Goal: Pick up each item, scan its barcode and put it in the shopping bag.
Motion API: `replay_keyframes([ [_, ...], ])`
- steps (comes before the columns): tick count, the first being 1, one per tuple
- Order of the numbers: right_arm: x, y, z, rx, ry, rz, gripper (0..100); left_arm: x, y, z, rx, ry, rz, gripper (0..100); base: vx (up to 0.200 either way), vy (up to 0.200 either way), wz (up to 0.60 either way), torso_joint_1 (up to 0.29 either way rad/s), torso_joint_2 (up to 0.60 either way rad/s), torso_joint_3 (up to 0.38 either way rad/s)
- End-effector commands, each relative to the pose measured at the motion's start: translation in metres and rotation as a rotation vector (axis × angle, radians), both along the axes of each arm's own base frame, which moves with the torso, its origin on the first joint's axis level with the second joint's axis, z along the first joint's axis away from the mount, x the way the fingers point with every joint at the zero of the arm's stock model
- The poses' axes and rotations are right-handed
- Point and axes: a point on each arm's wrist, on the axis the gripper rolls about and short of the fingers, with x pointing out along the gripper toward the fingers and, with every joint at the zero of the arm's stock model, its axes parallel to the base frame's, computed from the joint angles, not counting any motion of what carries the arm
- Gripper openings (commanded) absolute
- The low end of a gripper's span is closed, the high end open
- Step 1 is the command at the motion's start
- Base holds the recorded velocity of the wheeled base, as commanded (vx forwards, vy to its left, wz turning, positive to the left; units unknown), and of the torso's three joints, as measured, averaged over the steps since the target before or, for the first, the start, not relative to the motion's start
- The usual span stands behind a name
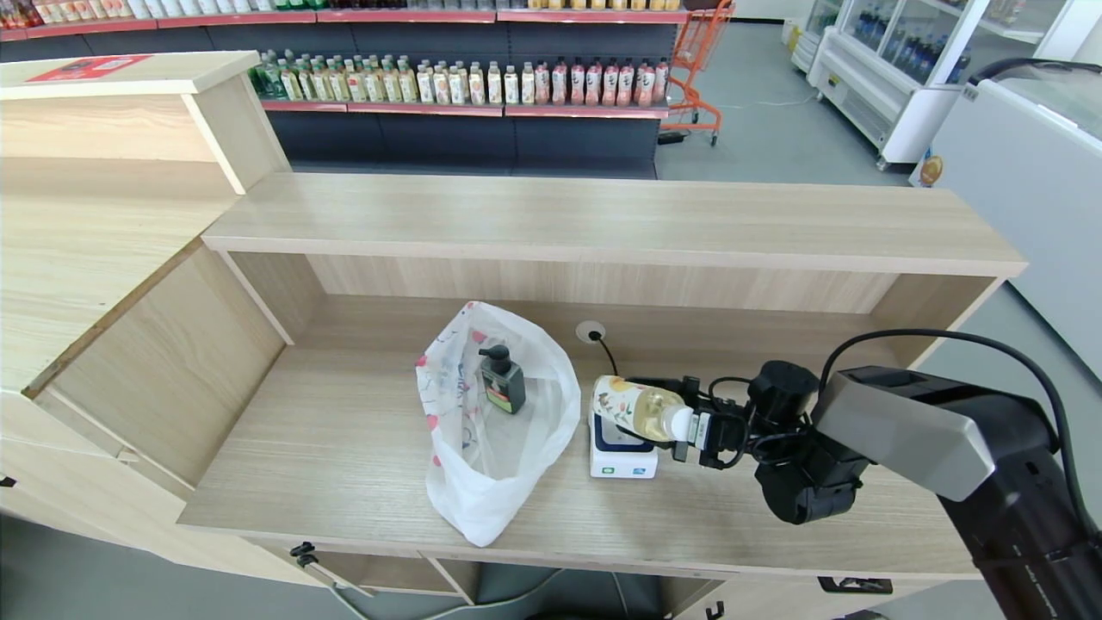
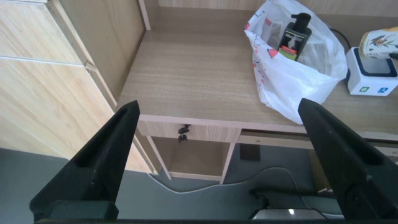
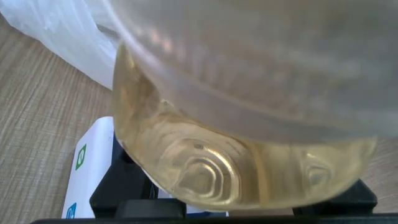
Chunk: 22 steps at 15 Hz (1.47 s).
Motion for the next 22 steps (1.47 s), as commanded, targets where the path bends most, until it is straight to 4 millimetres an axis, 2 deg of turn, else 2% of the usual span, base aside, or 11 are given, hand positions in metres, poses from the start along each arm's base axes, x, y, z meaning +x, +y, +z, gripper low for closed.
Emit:
replay_keyframes([
  [1, -0.001, 0.000, -0.006, -0.004, 0.017, 0.000, 0, 0.000, 0.000, 0.000, 0.000, 0.001, 0.000, 100, 0.000, 0.000, 0.00, 0.000, 0.00, 0.000],
  [20, -0.004, -0.001, -0.006, -0.010, 0.021, -0.007, 0, 0.000, 0.000, 0.000, 0.000, 0.000, 0.000, 100, 0.000, 0.000, 0.00, 0.000, 0.00, 0.000],
  [21, -0.005, -0.003, 0.000, -0.007, 0.018, -0.008, 0, 0.000, 0.000, 0.000, 0.000, 0.000, 0.000, 100, 0.000, 0.000, 0.00, 0.000, 0.00, 0.000],
  [22, -0.007, -0.006, 0.015, 0.006, 0.017, -0.013, 0, 0.000, 0.000, 0.000, 0.000, 0.000, 0.000, 100, 0.000, 0.000, 0.00, 0.000, 0.00, 0.000],
])
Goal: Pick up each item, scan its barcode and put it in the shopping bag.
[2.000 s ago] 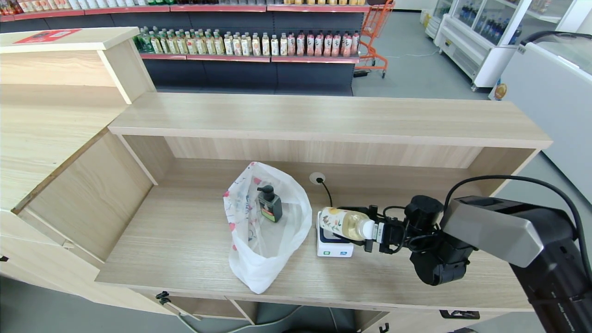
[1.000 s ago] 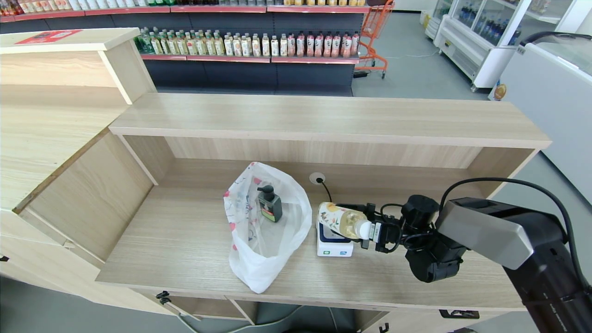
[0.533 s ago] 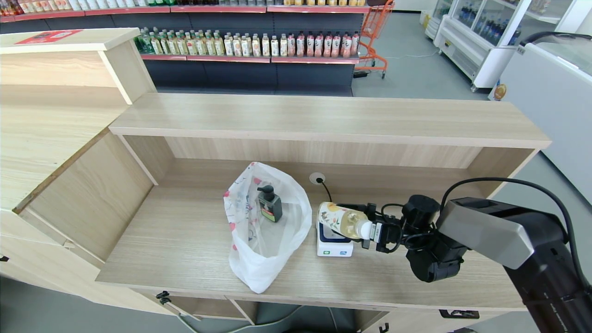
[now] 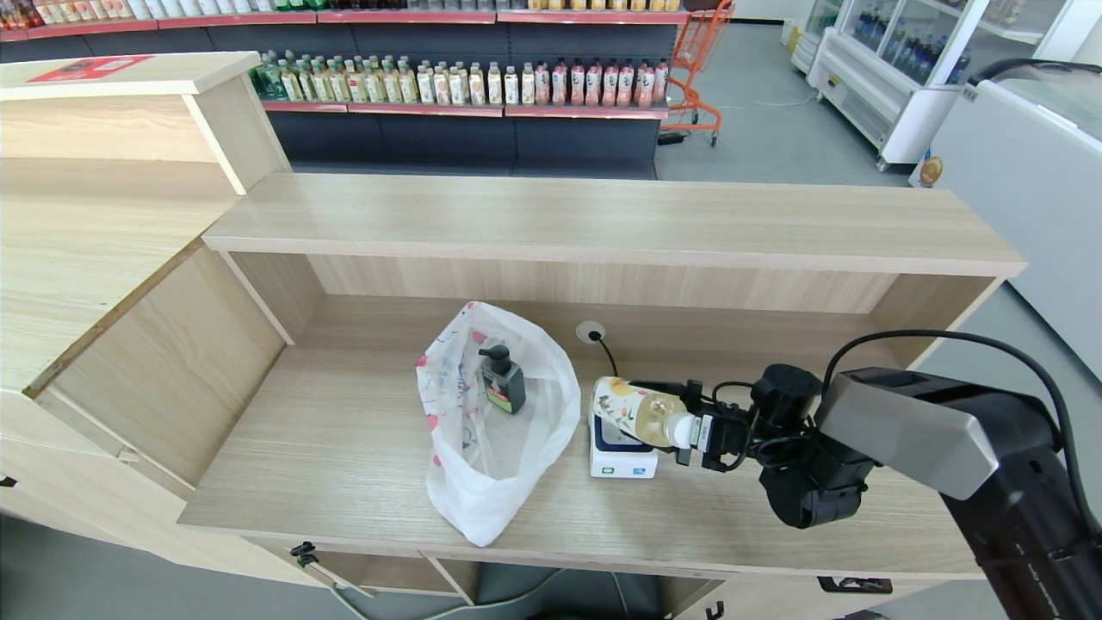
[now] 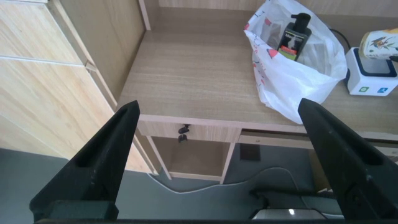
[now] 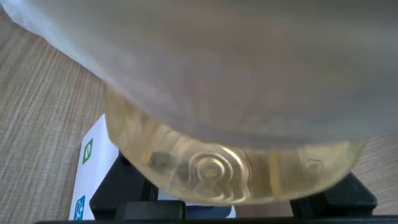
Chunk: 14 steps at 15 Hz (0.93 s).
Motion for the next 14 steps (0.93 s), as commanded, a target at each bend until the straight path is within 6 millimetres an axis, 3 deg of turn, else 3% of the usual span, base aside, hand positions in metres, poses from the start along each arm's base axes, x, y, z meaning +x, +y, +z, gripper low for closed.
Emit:
replay_keyframes([
  [1, -0.006, -0.015, 0.035, 0.032, 0.020, -0.023, 0, 0.000, 0.000, 0.000, 0.000, -0.001, 0.001, 100, 0.000, 0.000, 0.00, 0.000, 0.00, 0.000],
  [2, -0.009, -0.019, 0.043, 0.041, 0.033, -0.031, 0, 0.000, 0.000, 0.000, 0.000, -0.001, 0.001, 100, 0.000, 0.000, 0.00, 0.000, 0.00, 0.000],
  [4, -0.033, -0.033, 0.105, 0.117, 0.102, -0.043, 0, 0.000, 0.000, 0.000, 0.000, -0.001, 0.001, 100, 0.000, 0.000, 0.00, 0.000, 0.00, 0.000],
  [5, -0.033, -0.033, 0.105, 0.117, 0.102, -0.043, 0, 0.000, 0.000, 0.000, 0.000, -0.001, 0.001, 100, 0.000, 0.000, 0.00, 0.000, 0.00, 0.000],
  [7, -0.095, -0.047, 0.167, 0.299, 0.334, -0.171, 0, 0.000, 0.000, 0.000, 0.000, 0.001, 0.001, 100, 0.000, 0.000, 0.00, 0.000, 0.00, 0.000],
  [10, -0.153, -0.039, 0.192, 0.532, 0.729, -0.429, 0, 0.000, 0.000, 0.000, 0.000, 0.001, 0.001, 100, 0.000, 0.000, 0.00, 0.000, 0.00, 0.000],
  [12, -0.177, -0.037, 0.197, 0.615, 0.955, -0.509, 0, 0.000, 0.000, 0.000, 0.000, 0.001, 0.001, 100, 0.000, 0.000, 0.00, 0.000, 0.00, 0.000],
  [14, -0.187, -0.039, 0.196, 0.634, 1.061, -0.539, 0, 0.000, 0.000, 0.000, 0.000, -0.001, 0.001, 100, 0.000, 0.000, 0.00, 0.000, 0.00, 0.000],
])
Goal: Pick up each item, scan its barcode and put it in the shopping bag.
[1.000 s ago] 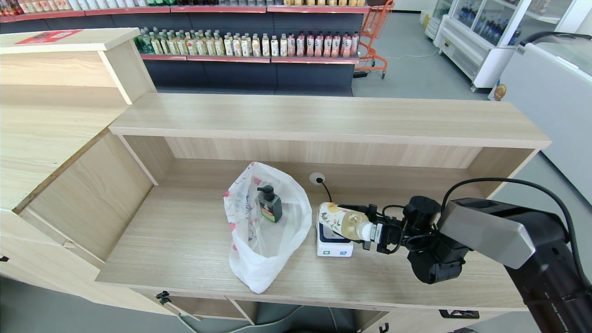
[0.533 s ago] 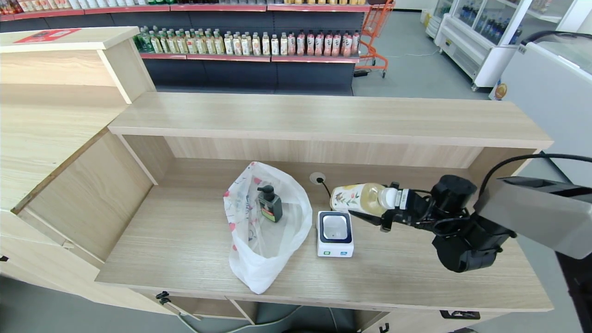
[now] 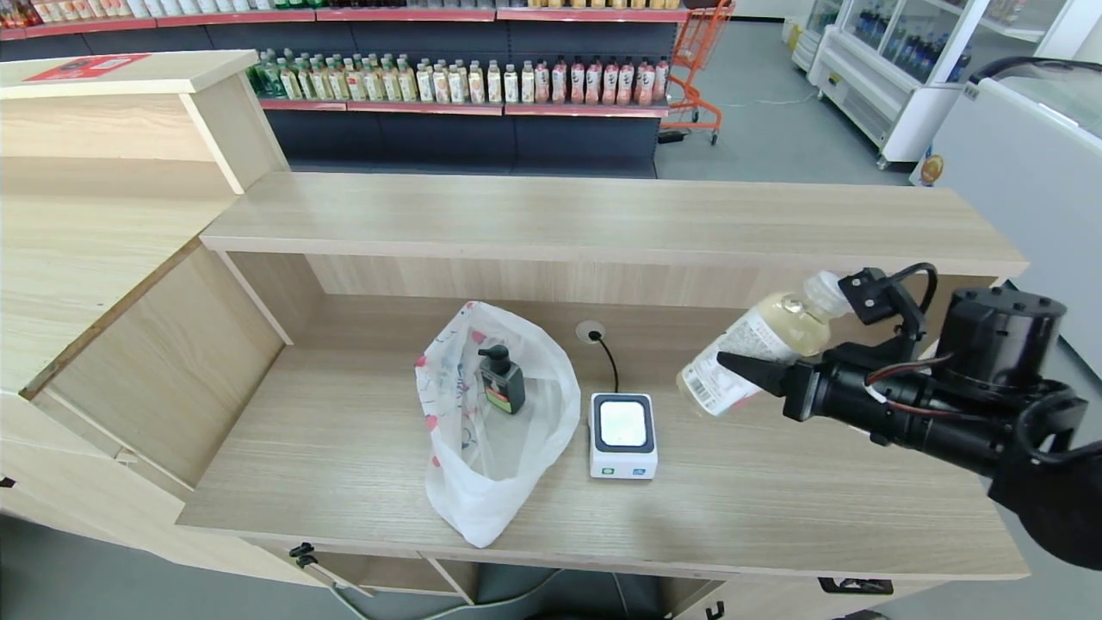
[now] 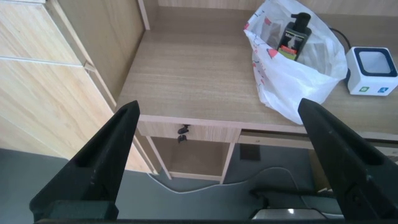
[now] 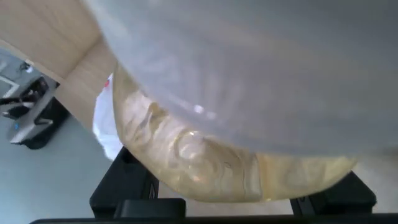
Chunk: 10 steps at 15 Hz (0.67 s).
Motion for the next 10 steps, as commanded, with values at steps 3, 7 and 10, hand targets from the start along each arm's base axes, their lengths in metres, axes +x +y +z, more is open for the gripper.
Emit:
replay_keyframes([
  [3, -0.037, -0.004, 0.022, 0.041, -0.034, 0.005, 0, 0.000, 0.000, 0.000, 0.000, 0.001, 0.000, 100, 0.000, 0.000, 0.00, 0.000, 0.00, 0.000],
  [7, -0.043, -0.001, 0.015, 0.032, -0.004, 0.026, 0, 0.000, 0.000, 0.000, 0.003, 0.001, 0.000, 100, 0.000, 0.000, 0.00, 0.000, 0.00, 0.000],
  [10, -0.043, 0.001, 0.012, 0.029, 0.006, 0.032, 0, 0.000, 0.000, 0.000, 0.004, -0.001, 0.000, 100, 0.000, 0.000, 0.00, 0.000, 0.00, 0.000],
])
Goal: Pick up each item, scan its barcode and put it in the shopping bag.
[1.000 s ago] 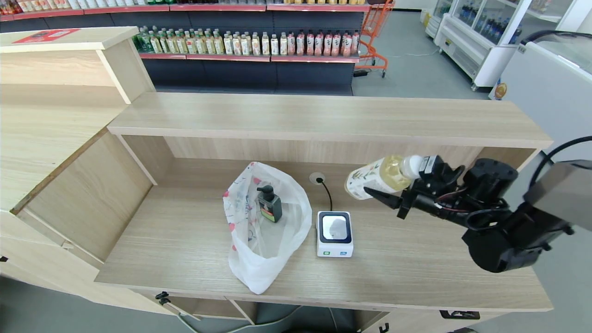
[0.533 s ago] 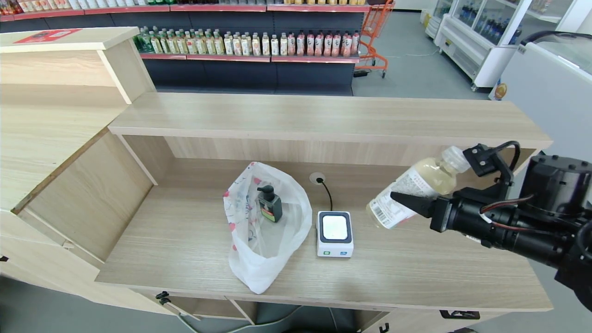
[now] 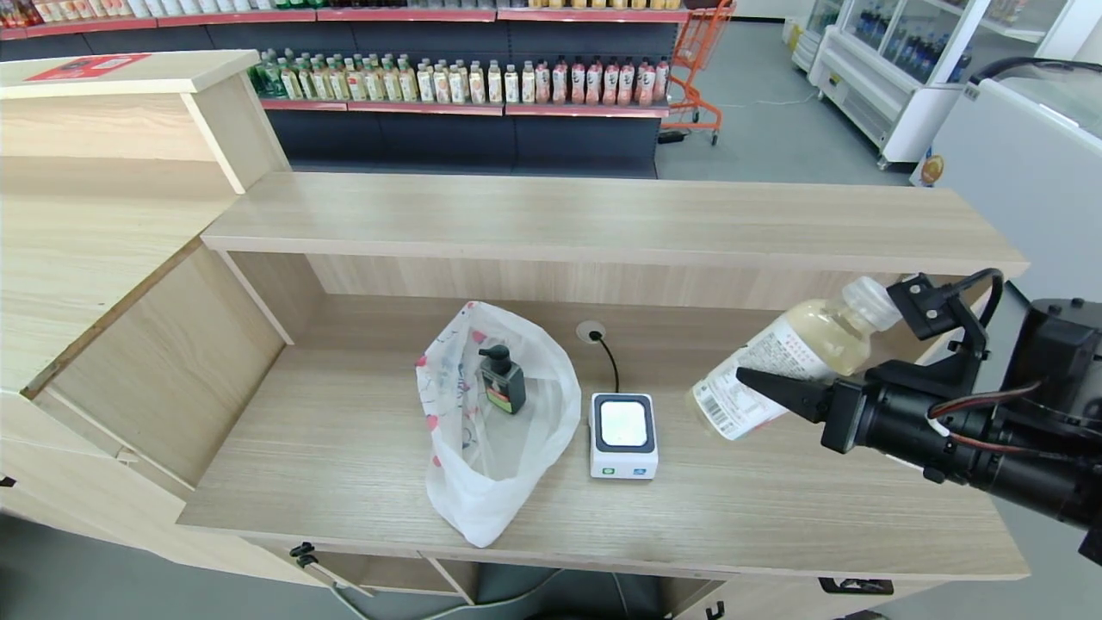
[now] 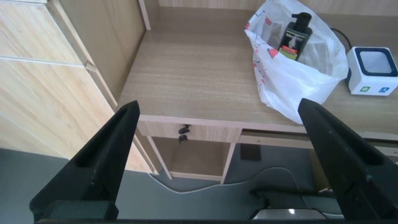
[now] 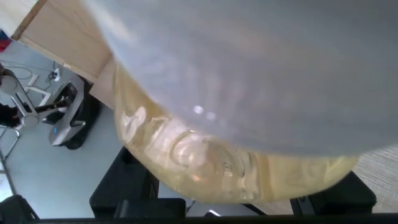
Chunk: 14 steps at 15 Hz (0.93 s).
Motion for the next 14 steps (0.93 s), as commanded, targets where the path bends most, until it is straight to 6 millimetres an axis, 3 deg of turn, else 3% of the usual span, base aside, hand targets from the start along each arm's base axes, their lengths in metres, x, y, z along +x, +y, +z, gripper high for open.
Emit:
replay_keyframes([
  [1, -0.001, 0.002, 0.000, 0.000, 0.000, 0.010, 0, 0.000, 0.000, 0.000, 0.002, -0.001, 0.000, 100, 0.000, 0.200, 0.00, 0.002, 0.01, 0.002],
  [9, 0.001, 0.026, -0.016, -0.024, 0.062, 0.102, 0, 0.000, 0.000, 0.000, 0.002, -0.001, 0.000, 100, 0.000, 0.200, 0.00, -0.002, 0.00, 0.002],
  [14, 0.024, 0.041, -0.048, -0.083, 0.146, 0.113, 0, 0.000, 0.000, 0.000, -0.005, 0.001, 0.000, 100, 0.000, 0.000, 0.00, 0.000, 0.00, 0.000],
])
